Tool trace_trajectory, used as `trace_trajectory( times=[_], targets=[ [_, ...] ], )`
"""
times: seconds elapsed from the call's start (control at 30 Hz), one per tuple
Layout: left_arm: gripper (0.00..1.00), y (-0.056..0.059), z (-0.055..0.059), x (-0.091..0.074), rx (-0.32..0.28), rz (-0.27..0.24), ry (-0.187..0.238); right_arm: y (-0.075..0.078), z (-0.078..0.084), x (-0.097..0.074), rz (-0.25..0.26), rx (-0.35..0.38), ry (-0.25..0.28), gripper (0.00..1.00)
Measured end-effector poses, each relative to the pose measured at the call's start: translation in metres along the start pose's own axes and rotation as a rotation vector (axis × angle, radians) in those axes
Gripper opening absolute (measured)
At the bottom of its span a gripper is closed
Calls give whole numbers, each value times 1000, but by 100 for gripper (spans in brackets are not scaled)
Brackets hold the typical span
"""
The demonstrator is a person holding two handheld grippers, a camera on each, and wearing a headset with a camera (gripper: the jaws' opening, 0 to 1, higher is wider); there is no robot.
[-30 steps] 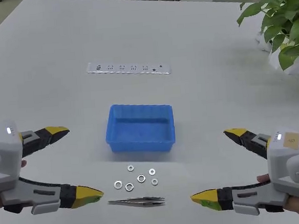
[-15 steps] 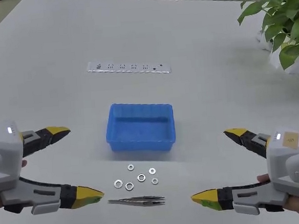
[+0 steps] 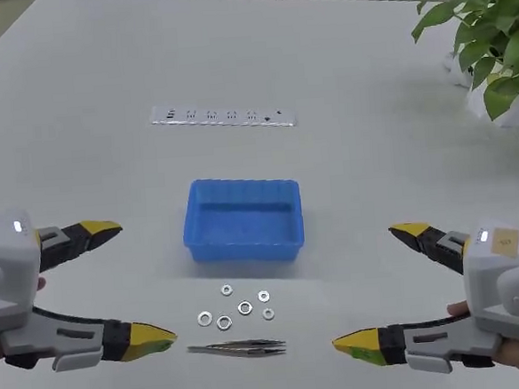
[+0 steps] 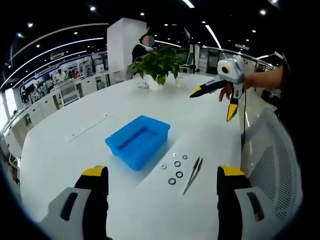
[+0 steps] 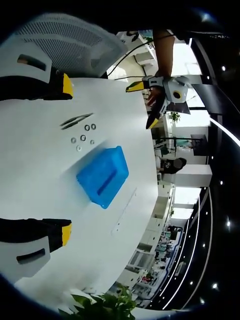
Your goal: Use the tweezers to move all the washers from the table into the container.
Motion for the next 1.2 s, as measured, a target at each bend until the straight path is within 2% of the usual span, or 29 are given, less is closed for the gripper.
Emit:
trace_trajectory(
  times=[0.4,0.7,0.93,1.03,1.2],
  targets=[
    [90,6,4,6,27,32,-39,-4,1,7,-28,-37,-36,99],
    [78,15,11,17,55,80,-71,-12,6,18,-78,-106,-88,89],
    [68,20,19,27,94,109,-113,-16,9,29,-122,-141,-119,81],
    [63,21,24,32,130,117,-150,-20,10,35,-147,-162,-131,76],
    [54,25,28,38,163,134,-176,-26,11,45,-186,-200,-140,70]
  ],
)
Point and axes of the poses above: the centre of the closed fingertips' face, and the gripper's own axes: x roughly forward along the fingers, y roughly to its right, z roughly out of its underside, the point moved 8 cm from there along -x, roughly backward along the fingers, and after that the axes turned 4 degrees about -y, right-handed, at the moved point
